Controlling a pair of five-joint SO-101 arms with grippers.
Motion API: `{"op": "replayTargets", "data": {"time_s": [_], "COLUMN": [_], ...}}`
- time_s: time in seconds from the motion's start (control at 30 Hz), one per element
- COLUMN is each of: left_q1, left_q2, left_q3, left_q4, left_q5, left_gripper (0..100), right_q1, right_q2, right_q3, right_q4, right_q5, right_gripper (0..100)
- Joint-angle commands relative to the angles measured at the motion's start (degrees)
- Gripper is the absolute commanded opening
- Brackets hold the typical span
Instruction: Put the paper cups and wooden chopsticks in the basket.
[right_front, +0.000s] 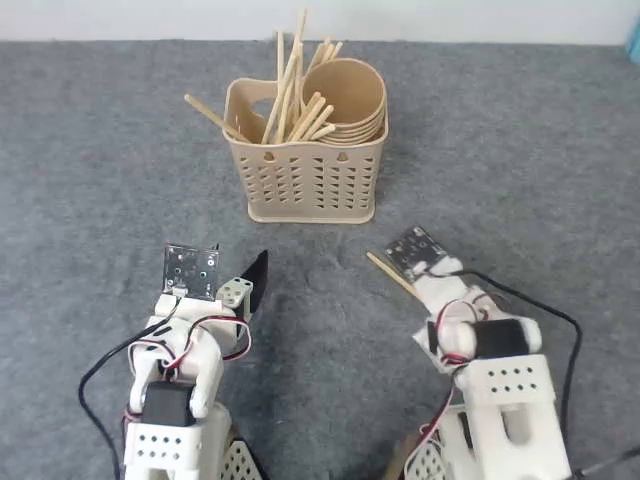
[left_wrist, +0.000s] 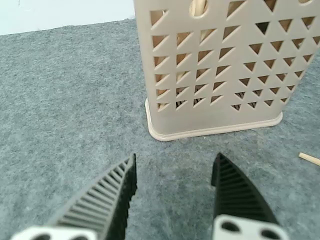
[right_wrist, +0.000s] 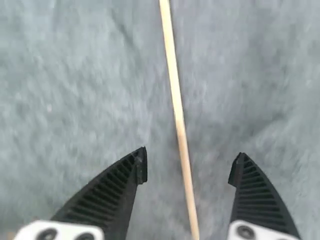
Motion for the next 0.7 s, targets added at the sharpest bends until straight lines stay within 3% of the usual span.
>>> {"op": "replayTargets", "data": {"time_s": [0.0,0.17,0.4,0.67], "left_q1": [0.1,0.1,-1.1,-3.4], "left_q2": [-0.8,-0.8,-0.8,-0.7], "left_q3": [-0.4,-0.4,-0.4,-0.4], "left_q4": [0.1,0.1,-0.1,-1.3], "left_q5": [-0.5,-0.5,-0.5,-0.5], "left_gripper": [24,24,24,24], "right_q1": [-3.5,-5.3,-5.5,-5.7], "right_q2": [-1.5,6.9,31.3,50.0], "right_q3": [-3.0,-3.6,-11.6,-18.5], "right_q4": [-5.8,-14.5,-24.8,-32.1], "right_q5": [-3.1,-4.9,-10.4,-10.5], "right_gripper": [27.3,27.3,27.3,27.4]}}
